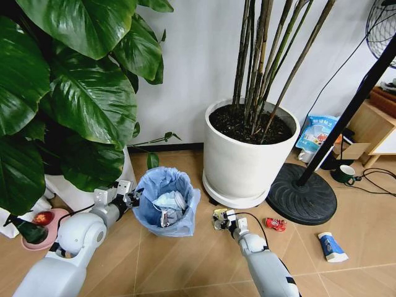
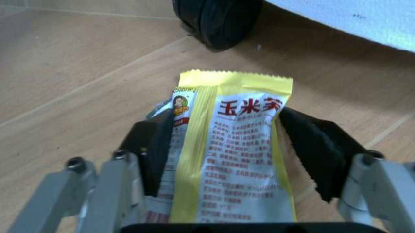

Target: Pick up the trash bin and place the garbage on the floor into it.

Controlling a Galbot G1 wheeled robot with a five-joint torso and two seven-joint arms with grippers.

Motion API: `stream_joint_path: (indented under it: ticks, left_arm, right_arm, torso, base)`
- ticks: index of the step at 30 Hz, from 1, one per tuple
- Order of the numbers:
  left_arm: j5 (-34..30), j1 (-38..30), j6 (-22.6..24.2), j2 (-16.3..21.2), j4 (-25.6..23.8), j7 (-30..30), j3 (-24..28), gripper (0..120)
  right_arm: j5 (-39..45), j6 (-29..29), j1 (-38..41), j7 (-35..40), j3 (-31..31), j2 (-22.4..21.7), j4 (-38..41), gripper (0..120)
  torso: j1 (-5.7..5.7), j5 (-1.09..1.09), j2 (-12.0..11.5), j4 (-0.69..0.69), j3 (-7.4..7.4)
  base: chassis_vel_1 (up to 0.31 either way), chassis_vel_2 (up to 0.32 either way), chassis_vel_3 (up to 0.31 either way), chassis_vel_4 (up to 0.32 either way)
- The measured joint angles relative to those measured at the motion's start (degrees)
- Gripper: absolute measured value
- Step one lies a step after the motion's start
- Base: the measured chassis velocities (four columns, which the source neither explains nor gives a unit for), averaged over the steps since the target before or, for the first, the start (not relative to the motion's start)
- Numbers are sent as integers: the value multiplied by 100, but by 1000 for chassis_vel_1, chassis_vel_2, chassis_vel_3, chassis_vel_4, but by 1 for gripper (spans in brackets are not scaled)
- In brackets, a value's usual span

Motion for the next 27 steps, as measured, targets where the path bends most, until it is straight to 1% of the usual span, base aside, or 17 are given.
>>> stream_joint_path:
  ticks: [1,2,4,7,8,11,12,13,14,15,17,18,21,22,25,26,27]
  left_arm:
    - [0,0,0,0,0,0,0,0]
    - [0,0,-2,-1,0,0,0,0]
    - [0,0,-2,-1,0,0,-1,0]
    - [0,7,-4,-1,-4,1,-5,0]
    - [0,7,-4,-1,-4,1,-5,0]
    - [8,24,-5,-7,-9,0,-5,0]
    - [8,24,-5,-7,-9,0,-5,0]
    - [10,29,-5,-8,-18,-1,-4,0]
    - [10,30,-5,-8,-23,-2,-3,0]
    - [10,31,-5,-4,-31,-2,-2,0]
    - [10,31,-5,2,-34,-6,-2,0]
    - [10,35,-5,8,-43,-9,-2,0]
    - [11,41,-5,12,-55,-14,-2,0]
    - [10,57,-5,14,-65,-18,-1,0]
    - [12,70,-4,15,-69,-20,3,0]
    - [19,80,-1,15,-71,-23,7,0]
    - [24,87,1,13,-71,-24,10,0]
  right_arm:
    - [0,0,-10,0,4,0,9,59]
    - [1,0,-33,-3,5,0,27,53]
    - [1,0,-37,-5,5,-1,31,51]
    - [3,0,-48,-28,19,-1,34,39]
    - [3,0,-48,-28,19,-1,34,39]
    - [4,-1,-59,-46,31,2,36,29]
    - [4,-1,-59,-46,31,2,36,29]
    - [3,-1,-67,-52,35,3,37,22]
    - [3,-1,-71,-57,35,3,37,20]
    - [3,-1,-87,-67,35,-3,40,13]
    - [8,-1,-113,-72,35,-11,76,7]
    - [42,-18,-163,-76,31,-30,167,0]
    - [93,-62,-235,-80,4,-61,311,0]
    - [205,-130,-359,-88,-76,-135,550,0]
    - [324,-228,-491,-103,-174,-226,809,0]
    - [443,-311,-623,-128,-285,-327,1096,0]
    - [547,-361,-703,-139,-352,-393,1336,0]
  torso:
    - [0,1,0,0,0]
    - [0,1,0,0,0]
    - [0,1,0,0,0]
    - [0,2,0,0,0]
    - [0,2,0,0,0]
    - [0,3,-1,2,1]
    - [0,3,-1,2,1]
    - [0,4,-1,2,0]
    - [1,4,-1,3,0]
    - [1,5,-1,3,1]
    - [1,6,-1,4,1]
    - [1,8,-2,5,2]
    - [1,9,-2,6,3]
    - [2,10,-4,6,4]
    - [3,11,-4,7,5]
    - [4,9,-5,3,7]
    - [4,8,-5,3,6]
  base:
    - [0,0,0,0]
    - [0,0,0,0]
    - [0,0,0,0]
    - [0,0,0,0]
    - [0,0,0,0]
    - [0,0,0,0]
    - [0,0,0,0]
    - [0,0,0,0]
    - [0,0,0,0]
    - [0,0,0,0]
    - [0,0,0,0]
    - [0,0,0,0]
    - [0,0,0,0]
    - [0,0,0,0]
    - [0,0,0,0]
    - [0,0,0,0]
    - [0,0,0,0]
